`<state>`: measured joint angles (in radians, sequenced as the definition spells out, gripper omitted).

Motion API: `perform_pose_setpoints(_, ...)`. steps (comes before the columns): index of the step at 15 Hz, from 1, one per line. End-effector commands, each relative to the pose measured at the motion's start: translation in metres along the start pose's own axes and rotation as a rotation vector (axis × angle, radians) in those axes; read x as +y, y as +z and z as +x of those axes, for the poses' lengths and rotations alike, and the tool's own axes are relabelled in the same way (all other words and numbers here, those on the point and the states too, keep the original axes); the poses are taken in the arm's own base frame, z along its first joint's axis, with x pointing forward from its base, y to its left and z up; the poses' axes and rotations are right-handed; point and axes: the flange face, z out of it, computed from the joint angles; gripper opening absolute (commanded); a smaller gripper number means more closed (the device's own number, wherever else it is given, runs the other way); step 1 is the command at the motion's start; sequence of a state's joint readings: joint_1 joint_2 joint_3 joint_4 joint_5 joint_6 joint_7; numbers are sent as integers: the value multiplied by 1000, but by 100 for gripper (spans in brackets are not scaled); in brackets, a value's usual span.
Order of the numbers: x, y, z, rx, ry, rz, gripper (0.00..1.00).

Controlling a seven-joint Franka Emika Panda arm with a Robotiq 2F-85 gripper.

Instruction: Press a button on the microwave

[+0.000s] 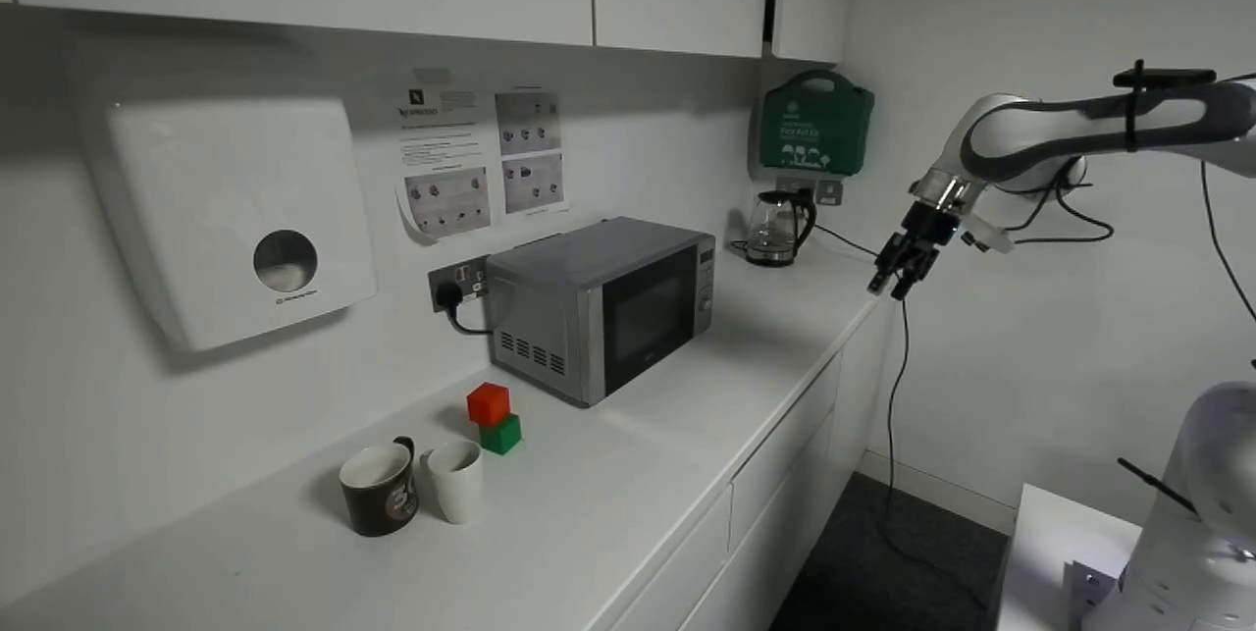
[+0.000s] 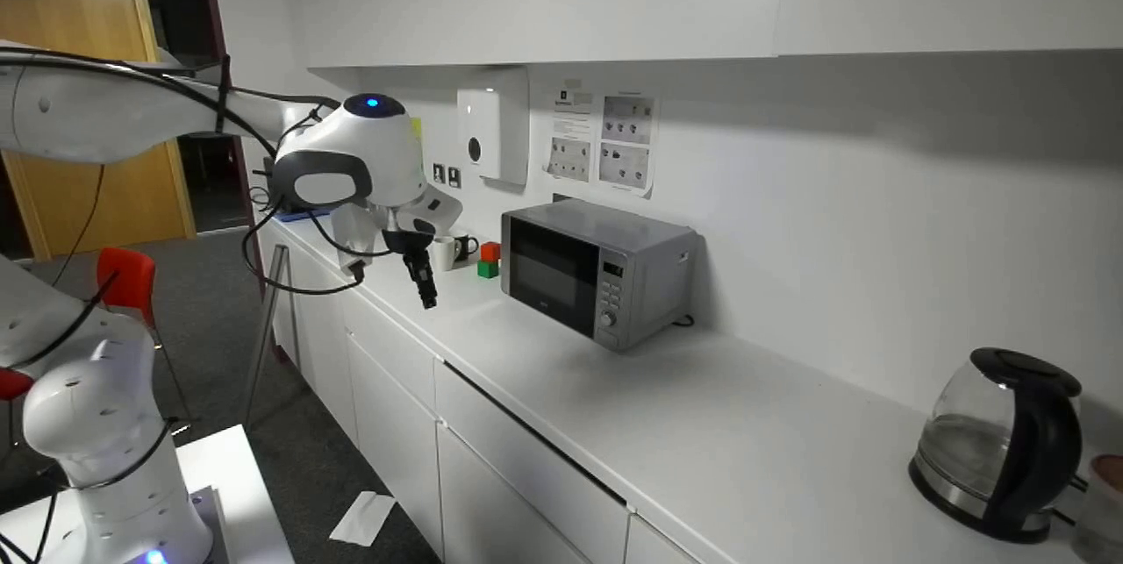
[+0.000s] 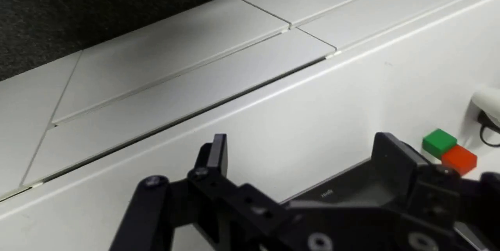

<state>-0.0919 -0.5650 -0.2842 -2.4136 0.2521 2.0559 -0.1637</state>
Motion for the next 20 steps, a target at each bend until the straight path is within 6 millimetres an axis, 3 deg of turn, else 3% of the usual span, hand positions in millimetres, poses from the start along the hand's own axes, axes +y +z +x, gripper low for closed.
perform_pose_setpoints(1, -22, 16, 27, 69, 60, 64, 74)
perform_pose_setpoints(6, -38, 47, 56, 161, 103, 98, 37)
perform_pose_setpoints(10, -41, 68, 77, 200, 148, 105, 5)
perform_pose_setpoints(11, -40, 71, 83, 209, 166, 109, 0)
perform_pose_setpoints(20, -41, 102, 143, 277, 272, 120, 0)
